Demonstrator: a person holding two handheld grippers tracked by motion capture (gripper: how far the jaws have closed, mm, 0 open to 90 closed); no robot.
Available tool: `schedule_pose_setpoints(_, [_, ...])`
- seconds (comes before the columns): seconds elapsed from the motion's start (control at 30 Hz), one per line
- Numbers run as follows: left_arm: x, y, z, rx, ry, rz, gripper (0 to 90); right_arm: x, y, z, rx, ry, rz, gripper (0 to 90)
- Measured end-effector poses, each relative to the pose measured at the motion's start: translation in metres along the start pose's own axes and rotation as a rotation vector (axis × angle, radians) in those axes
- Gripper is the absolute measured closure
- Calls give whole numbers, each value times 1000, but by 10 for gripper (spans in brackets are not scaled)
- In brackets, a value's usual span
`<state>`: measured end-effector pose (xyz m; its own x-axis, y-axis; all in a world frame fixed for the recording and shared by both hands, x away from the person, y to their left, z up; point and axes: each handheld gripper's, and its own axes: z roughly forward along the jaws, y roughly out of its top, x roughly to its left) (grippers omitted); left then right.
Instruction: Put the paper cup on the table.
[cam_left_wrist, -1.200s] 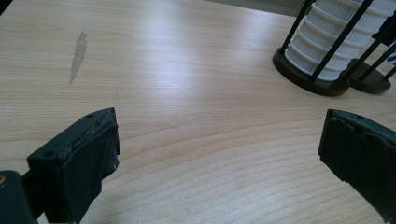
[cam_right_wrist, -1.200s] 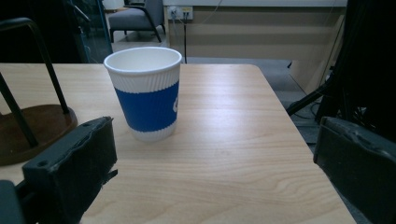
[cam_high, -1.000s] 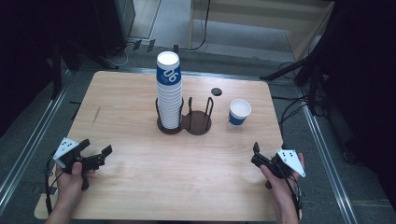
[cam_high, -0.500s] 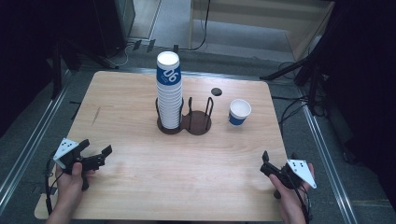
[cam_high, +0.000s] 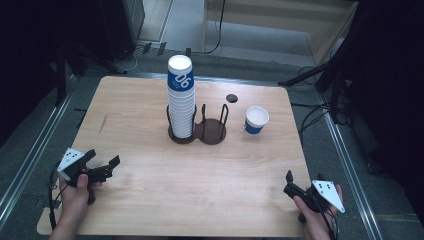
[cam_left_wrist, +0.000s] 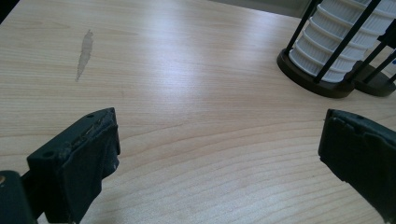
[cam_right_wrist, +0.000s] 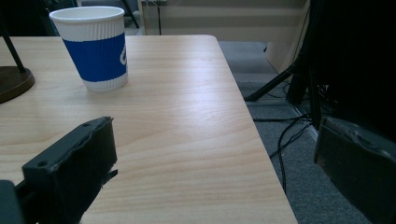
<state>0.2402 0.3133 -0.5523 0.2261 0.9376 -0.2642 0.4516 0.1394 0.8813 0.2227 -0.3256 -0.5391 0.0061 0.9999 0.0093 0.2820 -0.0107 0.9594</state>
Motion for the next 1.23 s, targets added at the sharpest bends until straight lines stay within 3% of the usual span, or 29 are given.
schedule_pose_setpoints(0.43, [-1, 0, 0, 7, -6, 10, 0, -11, -12, -15, -6, -18, -4, 0])
schedule_pose_setpoints(0.53, [-1, 0, 1, 10, -6, 10, 0, -11, -13, -19, -35, -28, 8, 0])
schedule_pose_setpoints(0.7, [-1, 0, 1, 11, -3, 10, 0, -5, -15, -22, -61, -28, -52, 0])
schedule_pose_setpoints(0.77, [-1, 0, 1, 11, -2, 10, 0, -5, -15, -23, -40, -6, -26, 13])
schedule_pose_setpoints(0.83, [-1, 0, 1, 13, -3, 11, 0, -6, -15, -24, 0, 59, 4, 14])
schedule_pose_setpoints(1.03, [-1, 1, 2, 15, -2, 10, 0, -1, -14, -22, 26, 4, -28, 13])
schedule_pose_setpoints(1.23, [-1, 1, 1, 16, 1, 10, 0, -3, -14, -21, 40, -8, -2, 13])
